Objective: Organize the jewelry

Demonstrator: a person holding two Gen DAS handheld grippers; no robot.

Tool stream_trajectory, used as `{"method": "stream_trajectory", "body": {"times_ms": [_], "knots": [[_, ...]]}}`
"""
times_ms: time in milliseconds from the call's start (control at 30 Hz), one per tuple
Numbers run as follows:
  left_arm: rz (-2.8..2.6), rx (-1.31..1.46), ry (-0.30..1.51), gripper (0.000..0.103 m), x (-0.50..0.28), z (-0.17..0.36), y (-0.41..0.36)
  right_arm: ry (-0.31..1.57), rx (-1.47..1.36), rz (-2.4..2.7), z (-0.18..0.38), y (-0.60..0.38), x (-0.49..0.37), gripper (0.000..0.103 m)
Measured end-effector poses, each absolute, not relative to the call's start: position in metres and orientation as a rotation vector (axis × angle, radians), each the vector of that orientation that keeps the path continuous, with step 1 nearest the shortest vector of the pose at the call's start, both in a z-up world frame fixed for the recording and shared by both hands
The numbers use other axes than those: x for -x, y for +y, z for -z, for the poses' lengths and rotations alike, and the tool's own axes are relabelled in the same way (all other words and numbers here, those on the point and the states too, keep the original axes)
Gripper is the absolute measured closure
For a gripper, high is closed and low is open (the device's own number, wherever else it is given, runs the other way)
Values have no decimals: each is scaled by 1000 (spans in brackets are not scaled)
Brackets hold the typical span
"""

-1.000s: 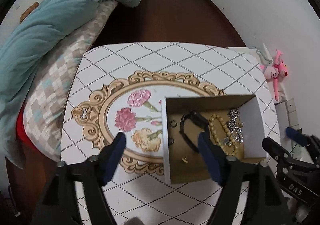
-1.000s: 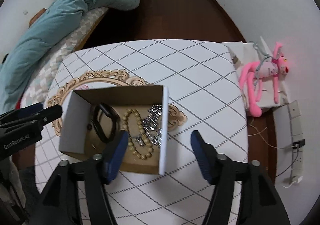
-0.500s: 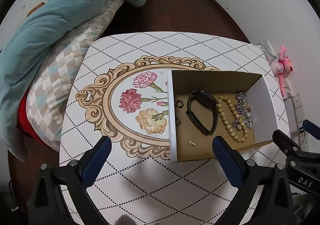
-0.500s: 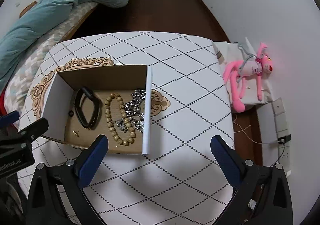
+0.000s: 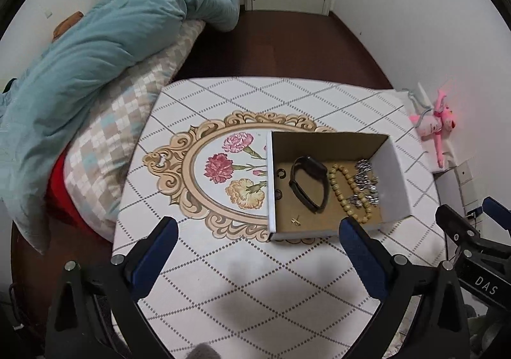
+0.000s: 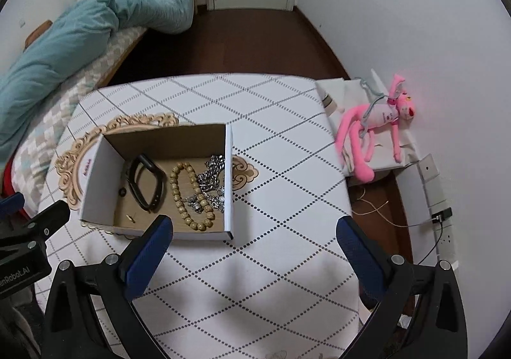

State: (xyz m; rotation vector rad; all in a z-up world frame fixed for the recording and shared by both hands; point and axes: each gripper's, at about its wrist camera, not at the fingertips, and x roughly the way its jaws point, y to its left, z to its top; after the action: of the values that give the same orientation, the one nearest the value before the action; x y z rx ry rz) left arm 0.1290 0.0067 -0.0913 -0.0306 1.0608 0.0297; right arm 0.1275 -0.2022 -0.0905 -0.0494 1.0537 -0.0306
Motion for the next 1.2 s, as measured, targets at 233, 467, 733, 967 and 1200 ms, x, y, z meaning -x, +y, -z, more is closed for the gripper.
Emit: {"method": "stream_trajectory", "body": {"times_ms": [233, 467, 733, 967, 1200], "knots": [[-8, 43, 986, 0, -89, 44, 6, 960, 41, 42, 36, -204, -83, 0], [-10, 59, 910, 0, -52, -9, 9, 852, 37, 52, -27, -204, -34, 0], [-18, 40, 841, 0, -22, -54, 9, 768, 31, 47, -81, -203, 6, 0], [-12, 34, 828, 0, -11, -70, 9, 727, 34, 42, -109, -200, 24, 0], [-13, 36, 856, 0, -14, -67, 5, 752, 28, 38, -112, -204, 21, 0]]}}
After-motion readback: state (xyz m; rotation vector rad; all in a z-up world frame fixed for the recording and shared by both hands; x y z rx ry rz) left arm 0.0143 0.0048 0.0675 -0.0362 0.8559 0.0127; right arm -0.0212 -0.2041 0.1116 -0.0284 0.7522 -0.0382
